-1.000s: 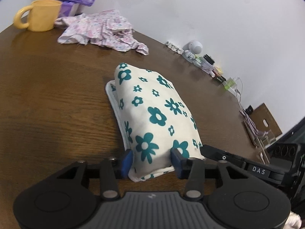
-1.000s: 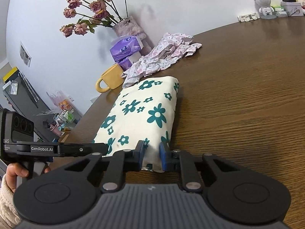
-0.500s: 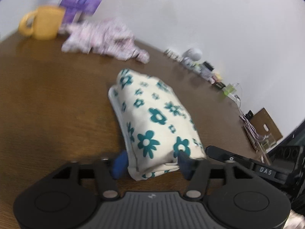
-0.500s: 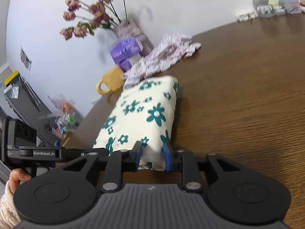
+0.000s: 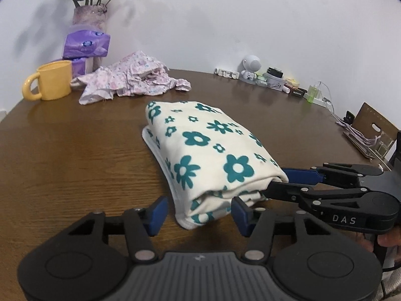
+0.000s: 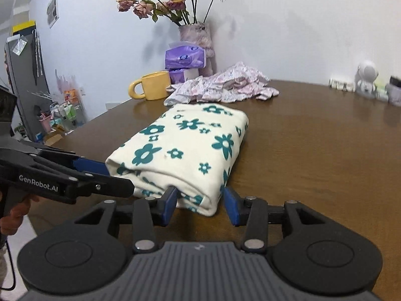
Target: Fold clothes
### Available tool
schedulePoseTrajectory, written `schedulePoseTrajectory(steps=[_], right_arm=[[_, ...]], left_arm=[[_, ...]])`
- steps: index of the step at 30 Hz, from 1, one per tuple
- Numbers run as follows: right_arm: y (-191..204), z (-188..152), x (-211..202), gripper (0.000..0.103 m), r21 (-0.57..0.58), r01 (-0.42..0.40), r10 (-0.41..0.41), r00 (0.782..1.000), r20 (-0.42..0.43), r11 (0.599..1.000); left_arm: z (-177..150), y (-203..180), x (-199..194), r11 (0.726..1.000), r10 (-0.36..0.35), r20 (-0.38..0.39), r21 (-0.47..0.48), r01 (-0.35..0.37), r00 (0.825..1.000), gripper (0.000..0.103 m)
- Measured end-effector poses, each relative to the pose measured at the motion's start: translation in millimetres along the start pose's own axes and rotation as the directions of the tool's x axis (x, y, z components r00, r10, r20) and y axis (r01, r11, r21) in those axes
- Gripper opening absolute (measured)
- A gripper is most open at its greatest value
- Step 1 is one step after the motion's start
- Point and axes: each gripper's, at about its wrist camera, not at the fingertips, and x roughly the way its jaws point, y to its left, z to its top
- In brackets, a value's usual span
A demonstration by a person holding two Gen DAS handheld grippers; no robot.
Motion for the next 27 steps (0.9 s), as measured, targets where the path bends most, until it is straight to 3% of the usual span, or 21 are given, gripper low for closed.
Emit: schedulePoseTrajectory(steps=[3, 8, 11, 13, 14, 16, 18, 20, 23, 27], right_arm=[[1, 1, 5, 0.028, -0.004, 0.017, -0.017, 1.0, -0.003, 1.0], [0, 0, 5, 0.027, 0.004, 0.017, -0.017, 1.0, -0.007, 1.0], [-1, -1, 3, 0.036, 0.008, 0.013, -0.013, 1.0, -0.004, 1.0], [-2, -1, 2, 0.036, 0.011, 0.01, -0.01, 1.0, -0.001, 1.0], [-2, -2, 2, 0.035, 0.013, 0.009, -0.009, 1.0, 0.0, 1.0], [-1, -2, 3, 0.025, 0.013, 0.014, -0.014, 1.0, -0.001, 1.0], [1, -1, 4, 0.024, 0.004, 0.019, -0.019, 1.0, 0.002, 1.0], [3, -1, 4, 0.029, -0.005, 0.024, -0.024, 1.0, 0.006, 1.0], [6, 0, 5, 0.049, -0.019, 0.031, -0.03, 0.999, 0.011, 0.999], [10, 1, 6, 0.054, -0.038, 0.04, -0.04, 0.999, 0.018, 0.998]], left_arm=[[0, 4, 4, 1.0, 0.001, -0.006, -0.018, -0.001, 1.0, 0.037], [-1, 8, 3, 0.999, 0.004, 0.005, -0.032, -0.004, 1.0, 0.035], [0, 6, 0, 1.0, 0.018, 0.03, -0.022, -0.017, 0.999, 0.037], [0, 4, 0, 1.0, 0.03, 0.037, -0.01, -0.029, 0.999, 0.035], [0, 4, 2, 0.999, 0.032, 0.034, -0.008, -0.032, 0.999, 0.035], [0, 4, 3, 1.0, 0.029, 0.026, -0.01, -0.029, 0.999, 0.033], [-2, 4, 2, 1.0, 0.019, 0.026, -0.012, -0.019, 0.999, 0.032], [-3, 3, 0, 1.0, 0.013, 0.029, -0.008, -0.012, 1.0, 0.033], [-3, 0, 1, 1.0, 0.01, 0.032, 0.001, -0.01, 0.999, 0.04], [-1, -4, 6, 1.0, 0.017, 0.032, 0.002, -0.017, 0.999, 0.048]])
